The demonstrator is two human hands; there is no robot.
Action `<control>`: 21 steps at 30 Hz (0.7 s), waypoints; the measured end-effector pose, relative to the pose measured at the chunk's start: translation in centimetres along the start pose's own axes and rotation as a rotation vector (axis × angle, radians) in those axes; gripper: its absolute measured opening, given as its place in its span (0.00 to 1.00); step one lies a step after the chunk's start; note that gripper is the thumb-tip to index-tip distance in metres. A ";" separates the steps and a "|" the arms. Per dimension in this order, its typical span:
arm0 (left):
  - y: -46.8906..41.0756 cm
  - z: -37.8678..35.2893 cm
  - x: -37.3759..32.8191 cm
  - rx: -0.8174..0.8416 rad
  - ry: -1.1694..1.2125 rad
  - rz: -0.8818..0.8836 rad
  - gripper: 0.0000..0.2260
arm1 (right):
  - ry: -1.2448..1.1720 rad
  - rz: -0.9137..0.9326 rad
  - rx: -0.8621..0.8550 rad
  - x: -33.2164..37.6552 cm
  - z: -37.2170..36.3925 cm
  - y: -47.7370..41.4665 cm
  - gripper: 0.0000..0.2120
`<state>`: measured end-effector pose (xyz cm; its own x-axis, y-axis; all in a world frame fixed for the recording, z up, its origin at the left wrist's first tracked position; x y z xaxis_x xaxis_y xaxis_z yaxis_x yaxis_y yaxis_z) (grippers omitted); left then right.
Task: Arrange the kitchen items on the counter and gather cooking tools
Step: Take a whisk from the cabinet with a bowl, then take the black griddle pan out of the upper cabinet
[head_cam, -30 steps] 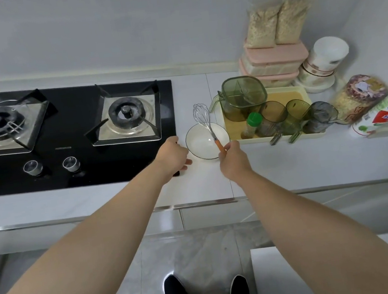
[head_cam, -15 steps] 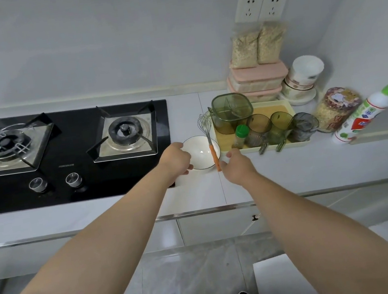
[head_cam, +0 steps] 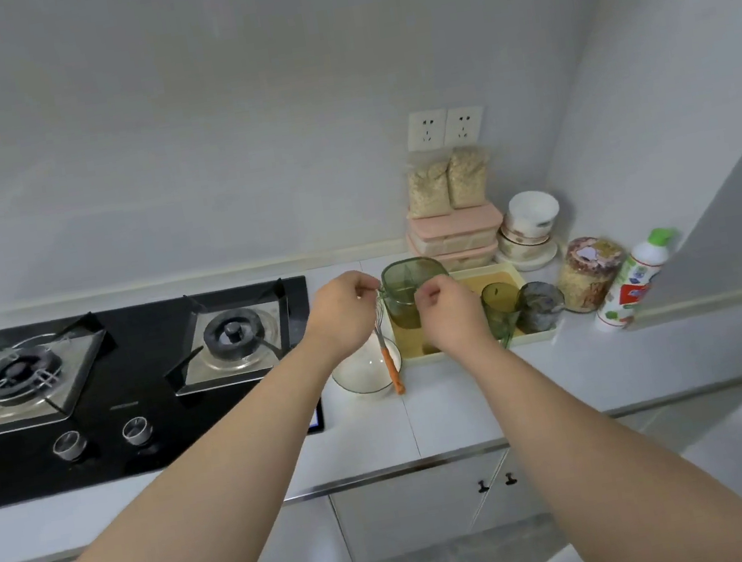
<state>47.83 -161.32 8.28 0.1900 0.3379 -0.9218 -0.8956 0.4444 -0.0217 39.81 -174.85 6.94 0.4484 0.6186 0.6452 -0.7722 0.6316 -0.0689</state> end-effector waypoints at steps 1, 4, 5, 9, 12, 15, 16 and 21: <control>0.1 0.2 -1.6 -0.018 -0.023 -0.069 0.11 | -0.016 0.032 -0.047 0.9 1.3 -0.2 0.08; 0.3 1.0 -7.0 -0.094 -0.082 -0.289 0.12 | -0.106 0.125 -0.198 3.7 6.0 -0.3 0.09; 0.3 1.3 -9.4 -0.127 -0.096 -0.379 0.13 | -0.141 0.150 -0.262 4.8 8.2 -0.4 0.09; 1.3 2.7 -18.3 -0.208 -0.081 -0.662 0.13 | -0.288 0.232 -0.481 8.6 15.6 -0.5 0.06; 2.3 3.4 -24.4 -0.261 -0.062 -0.869 0.11 | -0.356 0.280 -0.656 10.8 20.6 -0.7 0.04; 3.2 3.7 -29.4 -0.271 -0.054 -1.026 0.10 | -0.386 0.330 -0.791 12.5 25.3 -0.7 0.05; 3.3 3.8 -31.1 -0.266 -0.058 -1.070 0.10 | -0.386 0.349 -0.819 13.1 27.0 -0.8 0.05; 2.7 4.4 -37.0 -0.323 -0.074 -1.240 0.11 | -0.368 0.417 -0.906 15.4 32.5 -1.4 0.04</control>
<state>40.15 -168.94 44.04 0.9752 -0.1061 -0.1940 -0.1585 0.2763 -0.9479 33.17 -181.39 41.77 -0.0554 0.7824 0.6203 -0.1422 0.6088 -0.7805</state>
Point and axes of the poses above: each hand's wrist, its own y-axis away from the middle knuckle, its own z-axis out of the back of the hand, x = y × z, the point moved 2 cm from there along -y, towards the middle knuckle, and after that the axes turned 10 degrees about y, right-handed, at the moved point
